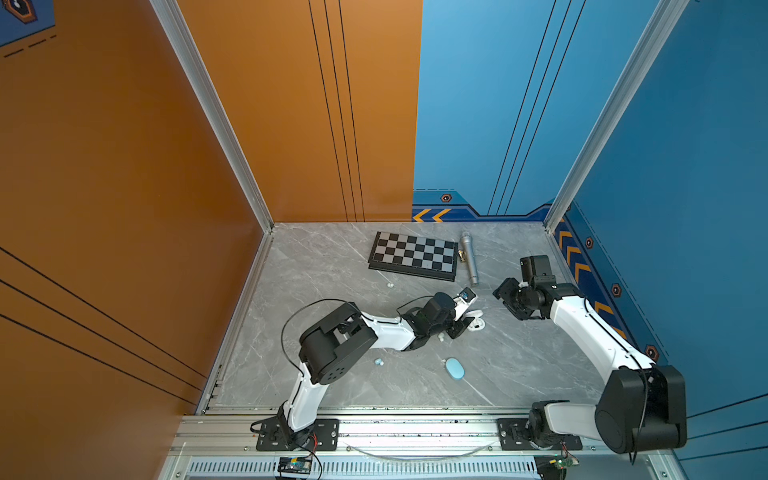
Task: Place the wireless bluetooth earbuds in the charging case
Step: 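Lower the case onto the table with the left gripper while the right withdraws, then move the right gripper down over the light-blue earbud case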
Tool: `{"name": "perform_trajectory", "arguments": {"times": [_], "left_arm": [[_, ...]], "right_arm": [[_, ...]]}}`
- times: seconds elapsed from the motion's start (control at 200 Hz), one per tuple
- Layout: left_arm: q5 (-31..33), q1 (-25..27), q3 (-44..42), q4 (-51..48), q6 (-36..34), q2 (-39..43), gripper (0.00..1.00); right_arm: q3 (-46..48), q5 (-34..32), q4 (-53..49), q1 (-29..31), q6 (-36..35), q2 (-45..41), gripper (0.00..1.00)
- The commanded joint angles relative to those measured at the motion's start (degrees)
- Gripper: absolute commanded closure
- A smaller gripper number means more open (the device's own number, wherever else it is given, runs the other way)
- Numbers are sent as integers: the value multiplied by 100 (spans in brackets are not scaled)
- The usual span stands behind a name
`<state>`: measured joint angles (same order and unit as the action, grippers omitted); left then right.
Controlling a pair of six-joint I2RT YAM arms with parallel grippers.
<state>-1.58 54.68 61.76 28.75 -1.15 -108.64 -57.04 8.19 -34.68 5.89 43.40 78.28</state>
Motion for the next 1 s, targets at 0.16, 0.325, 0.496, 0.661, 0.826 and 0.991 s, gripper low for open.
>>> {"name": "perform_trajectory", "arguments": {"times": [0.16, 0.325, 0.496, 0.661, 0.826, 0.991], "left_arm": [[-567, -345, -11, -3862, 51, 3234, 1], [-1109, -459, -902, -4550, 967, 4502, 2], [-377, -412, -1539, -4256, 1236, 5325, 2], [88, -423, -1750, -4222, 1401, 5678, 2], [663, -425, -1815, -4423, 1637, 5882, 2], [1263, -453, -1790, -4720, 1954, 6129, 2]], "right_arm": [[-628, -605, -899, 517, -1789, 858, 15], [-798, -700, -1000, 717, -1967, 1357, 16], [-748, -727, -1077, 824, -1967, 1521, 19], [-577, -796, -1232, 870, -2043, 1432, 22], [-337, -812, -1287, 883, -2149, 1258, 22], [-144, -809, -1299, 1020, -2355, 948, 23]]}}
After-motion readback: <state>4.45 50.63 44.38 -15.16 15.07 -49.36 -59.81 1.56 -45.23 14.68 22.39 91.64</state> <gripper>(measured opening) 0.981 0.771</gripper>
